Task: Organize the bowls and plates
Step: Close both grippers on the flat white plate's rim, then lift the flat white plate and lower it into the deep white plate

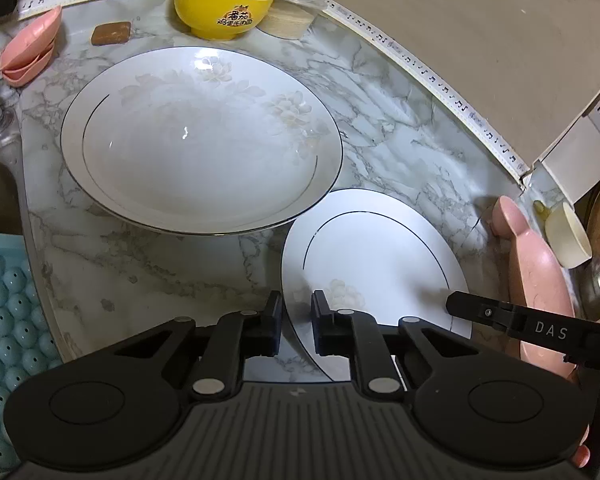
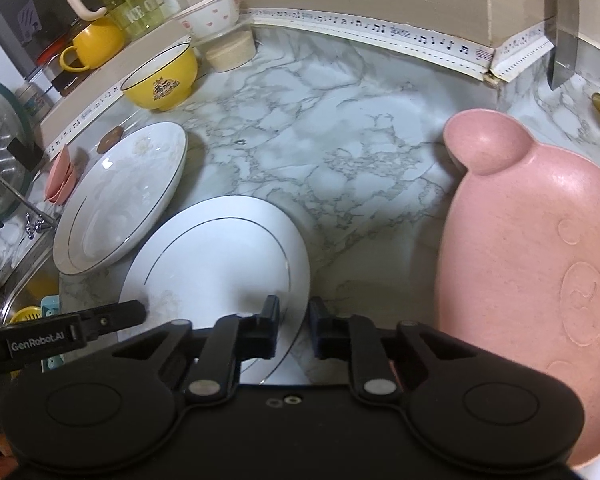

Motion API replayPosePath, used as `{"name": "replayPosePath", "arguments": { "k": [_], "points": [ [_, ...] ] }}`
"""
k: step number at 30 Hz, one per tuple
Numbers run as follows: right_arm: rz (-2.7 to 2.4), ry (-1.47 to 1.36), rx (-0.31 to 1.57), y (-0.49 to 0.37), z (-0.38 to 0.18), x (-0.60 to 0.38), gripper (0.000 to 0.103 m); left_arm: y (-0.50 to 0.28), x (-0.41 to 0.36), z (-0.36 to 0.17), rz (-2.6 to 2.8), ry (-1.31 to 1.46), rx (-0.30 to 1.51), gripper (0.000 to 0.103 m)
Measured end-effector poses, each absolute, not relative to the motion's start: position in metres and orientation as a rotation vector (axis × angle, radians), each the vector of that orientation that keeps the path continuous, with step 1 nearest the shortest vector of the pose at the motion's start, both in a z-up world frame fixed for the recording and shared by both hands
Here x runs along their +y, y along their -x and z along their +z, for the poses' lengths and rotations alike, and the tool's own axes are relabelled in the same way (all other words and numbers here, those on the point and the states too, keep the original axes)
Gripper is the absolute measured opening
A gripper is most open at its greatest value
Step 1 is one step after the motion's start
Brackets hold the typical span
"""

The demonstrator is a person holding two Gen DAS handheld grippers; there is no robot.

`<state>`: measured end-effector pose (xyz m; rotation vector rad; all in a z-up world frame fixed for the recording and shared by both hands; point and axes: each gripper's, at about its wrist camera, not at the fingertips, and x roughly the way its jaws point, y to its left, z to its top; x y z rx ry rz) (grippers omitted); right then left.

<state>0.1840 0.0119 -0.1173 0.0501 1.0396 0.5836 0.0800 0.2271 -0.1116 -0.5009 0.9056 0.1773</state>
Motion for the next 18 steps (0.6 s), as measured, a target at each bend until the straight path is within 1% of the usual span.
{"name": "replayPosePath", "arguments": {
  "k": [9,18],
  "points": [
    [0.579,-0.075,1.028,-0.18,-0.116,0.005,0.012,-0.073,0.221,-0.109,0.165,0.498,0.894,0.012],
    [0.594,-0.087,0.996,-0.175,-0.097,-0.003,0.012,-0.068,0.216,-0.083,0.146,0.467,0.863,0.012]
  ]
}}
